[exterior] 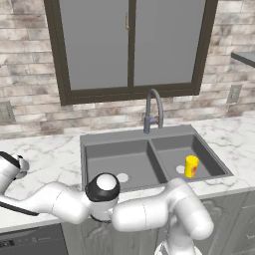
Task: Move any existing items from the left basin to the right basin for drying. Then move the mug from the counter to the left basin of the sink for washing.
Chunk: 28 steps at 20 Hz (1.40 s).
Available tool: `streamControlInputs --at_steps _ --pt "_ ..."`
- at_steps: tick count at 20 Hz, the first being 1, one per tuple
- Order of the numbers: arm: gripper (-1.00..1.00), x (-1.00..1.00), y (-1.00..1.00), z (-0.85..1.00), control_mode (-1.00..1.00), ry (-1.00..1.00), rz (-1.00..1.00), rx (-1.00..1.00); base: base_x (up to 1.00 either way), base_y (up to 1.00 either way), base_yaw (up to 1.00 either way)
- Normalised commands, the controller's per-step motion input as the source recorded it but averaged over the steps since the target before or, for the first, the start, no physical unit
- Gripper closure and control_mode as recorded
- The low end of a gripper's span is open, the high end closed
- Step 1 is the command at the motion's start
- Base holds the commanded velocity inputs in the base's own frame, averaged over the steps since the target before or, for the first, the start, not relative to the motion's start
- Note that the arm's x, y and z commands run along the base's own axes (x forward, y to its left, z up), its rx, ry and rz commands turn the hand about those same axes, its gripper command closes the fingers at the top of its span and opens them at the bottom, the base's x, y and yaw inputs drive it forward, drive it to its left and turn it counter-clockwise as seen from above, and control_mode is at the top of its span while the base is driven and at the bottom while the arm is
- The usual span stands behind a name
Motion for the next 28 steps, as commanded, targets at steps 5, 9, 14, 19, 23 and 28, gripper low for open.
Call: streamControlInputs --at_steps 5,9,14,19,23,28 --pt "-1.0 0.14 0.13 0.0 -1.0 0.05 -0.04 0.0 0.0 0.0 0.0" --pt "-1.0 0.09 0.12 0.0 -1.0 0.05 -0.02 0.0 0.0 0.0 0.0" --pt "-1.0 0.06 0.11 0.0 -1.0 0.03 -0.02 0.0 0.0 0.0 0.0" --pt "-1.0 0.05 0.12 0.0 -1.0 0.03 -0.02 0.0 0.0 0.0 0.0" --pt "-1.0 0.06 0.15 0.0 -1.0 0.03 -0.04 0.0 0.0 0.0 0.0" --pt "-1.0 0.07 0.17 0.0 -1.0 0.05 -0.04 0.0 0.0 0.0 0.0"
